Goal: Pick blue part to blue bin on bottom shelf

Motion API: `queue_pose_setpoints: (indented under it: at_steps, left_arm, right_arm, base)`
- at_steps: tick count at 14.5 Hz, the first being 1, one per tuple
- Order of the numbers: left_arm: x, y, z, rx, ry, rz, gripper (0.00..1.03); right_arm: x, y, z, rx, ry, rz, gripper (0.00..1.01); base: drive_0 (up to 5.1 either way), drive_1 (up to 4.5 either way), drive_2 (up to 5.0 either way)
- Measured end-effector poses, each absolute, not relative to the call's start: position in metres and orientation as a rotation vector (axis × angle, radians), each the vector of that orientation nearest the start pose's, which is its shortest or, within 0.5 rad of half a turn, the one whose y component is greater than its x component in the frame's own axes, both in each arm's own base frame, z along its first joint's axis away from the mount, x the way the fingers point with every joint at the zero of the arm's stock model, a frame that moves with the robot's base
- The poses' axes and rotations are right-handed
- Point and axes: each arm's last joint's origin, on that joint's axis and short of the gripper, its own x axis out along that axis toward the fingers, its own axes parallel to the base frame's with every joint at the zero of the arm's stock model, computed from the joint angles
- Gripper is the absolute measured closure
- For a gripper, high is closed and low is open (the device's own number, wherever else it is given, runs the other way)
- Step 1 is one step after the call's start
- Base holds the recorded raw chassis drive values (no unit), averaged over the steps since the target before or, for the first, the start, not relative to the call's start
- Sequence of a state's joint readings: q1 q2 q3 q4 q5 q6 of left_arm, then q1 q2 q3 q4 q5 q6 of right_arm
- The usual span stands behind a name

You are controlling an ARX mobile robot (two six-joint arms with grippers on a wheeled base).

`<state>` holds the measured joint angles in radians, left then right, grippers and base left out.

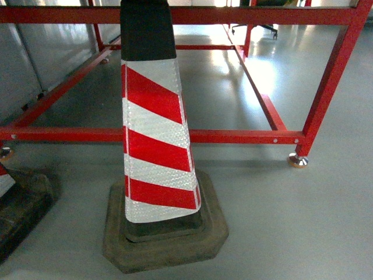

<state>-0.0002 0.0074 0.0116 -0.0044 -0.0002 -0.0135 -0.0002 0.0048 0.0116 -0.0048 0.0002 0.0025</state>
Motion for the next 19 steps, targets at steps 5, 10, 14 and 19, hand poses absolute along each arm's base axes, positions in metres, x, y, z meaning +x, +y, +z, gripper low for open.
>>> queue_pose_setpoints:
  at_steps: [5, 10, 14, 19]
  left_arm:
    - [0.0974, 0.0, 0.1665, -0.014, 0.0, 0.0, 0.05]
    - [0.0975, 0.0, 0.1665, -0.014, 0.0, 0.0, 0.05]
    - [0.0975, 0.0, 0.1665, -0.014, 0.0, 0.0, 0.05]
    - [0.0974, 0.0, 0.1665, -0.014, 0.0, 0.0, 0.05]
  right_arm:
    - [0.0973, 0.0, 0.1667, 0.002, -0.002, -0.001, 0.03]
    - [0.0973, 0.0, 0.1666, 0.002, -0.002, 0.0, 0.03]
    - [0.0973, 0.0, 0.1666, 0.002, -0.002, -0.001, 0.03]
    - [0.0973, 0.0, 0.1666, 0.002, -0.002, -0.001, 0.03]
  base:
    - [0.0, 0.0, 0.0]
    - [0.0, 0.0, 0.0]
    - [0.0, 0.0, 0.0]
    - [0.0, 0.0, 0.0]
